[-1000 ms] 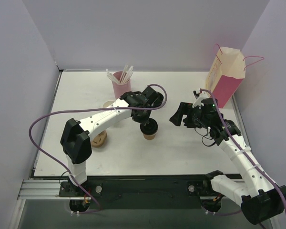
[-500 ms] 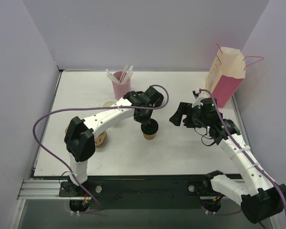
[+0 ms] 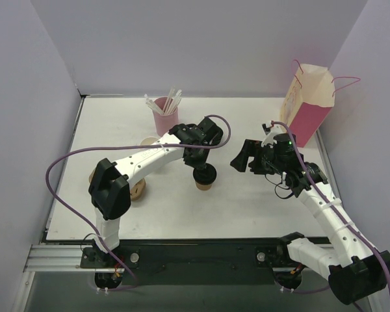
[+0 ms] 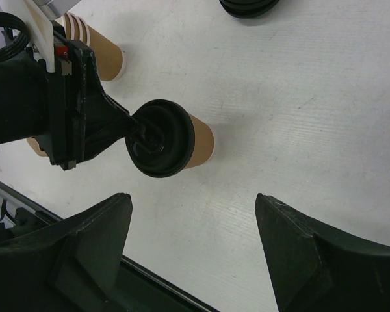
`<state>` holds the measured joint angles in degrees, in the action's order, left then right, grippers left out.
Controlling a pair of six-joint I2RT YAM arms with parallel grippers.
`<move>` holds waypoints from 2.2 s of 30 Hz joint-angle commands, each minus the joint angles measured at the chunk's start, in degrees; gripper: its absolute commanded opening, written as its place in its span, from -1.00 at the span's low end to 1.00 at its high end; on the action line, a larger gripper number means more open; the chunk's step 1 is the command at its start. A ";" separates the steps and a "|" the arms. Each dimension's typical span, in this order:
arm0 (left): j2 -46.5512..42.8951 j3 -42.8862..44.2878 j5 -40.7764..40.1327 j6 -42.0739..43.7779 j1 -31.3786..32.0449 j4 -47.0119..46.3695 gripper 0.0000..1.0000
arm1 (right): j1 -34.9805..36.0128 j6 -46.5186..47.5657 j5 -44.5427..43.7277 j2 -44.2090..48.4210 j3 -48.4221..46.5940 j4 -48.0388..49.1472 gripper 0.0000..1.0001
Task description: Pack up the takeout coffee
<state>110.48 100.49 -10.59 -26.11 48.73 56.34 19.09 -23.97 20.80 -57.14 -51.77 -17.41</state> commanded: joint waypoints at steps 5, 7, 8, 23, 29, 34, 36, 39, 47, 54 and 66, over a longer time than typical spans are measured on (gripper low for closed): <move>-5.09 1.91 -1.18 -0.43 -0.56 -1.58 -0.25 | 0.07 -2.22 3.90 -2.26 0.35 4.13 0.56; -6.49 -0.28 -2.06 -0.96 -1.18 -2.98 -0.24 | 0.07 -3.27 6.26 -3.84 0.61 6.23 0.55; -7.46 -1.51 -1.98 -1.05 -1.62 -3.86 -0.22 | 0.07 -3.54 7.58 -5.68 0.62 6.94 0.55; -32.15 -32.98 16.38 0.43 -11.63 -33.21 -0.02 | 0.24 1.20 18.74 -23.00 -3.86 9.85 0.54; -35.33 -38.61 18.23 -0.08 -13.04 -39.37 0.05 | 0.24 3.31 21.83 -27.49 -6.14 10.03 0.54; -35.07 -42.64 21.66 -1.31 -13.75 -44.46 0.05 | 0.24 4.19 22.80 -31.00 -8.61 9.15 0.53; -33.93 -43.53 22.01 -2.54 -13.84 -46.05 0.05 | 0.24 4.63 22.97 -32.06 -9.92 8.54 0.50; -31.29 -43.98 20.97 -3.68 -13.84 -45.79 0.04 | 0.33 5.51 23.41 -34.43 -10.90 8.09 0.42; -28.21 -47.31 23.33 -5.27 -13.84 -52.46 0.04 | 1.83 7.09 23.60 -40.76 -8.62 8.79 0.18; -25.84 -49.68 24.12 -5.97 -13.75 -55.55 0.04 | 1.47 7.00 22.09 -40.59 -5.98 10.37 -0.12; -23.82 -54.60 22.28 -7.82 -12.35 -59.76 0.01 | 1.39 5.25 20.25 -38.92 -1.85 13.53 -0.19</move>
<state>85.41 48.34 12.84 -32.99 35.14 -0.54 20.23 -20.56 47.57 -96.01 -57.65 -1.72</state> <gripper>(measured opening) 0.513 0.411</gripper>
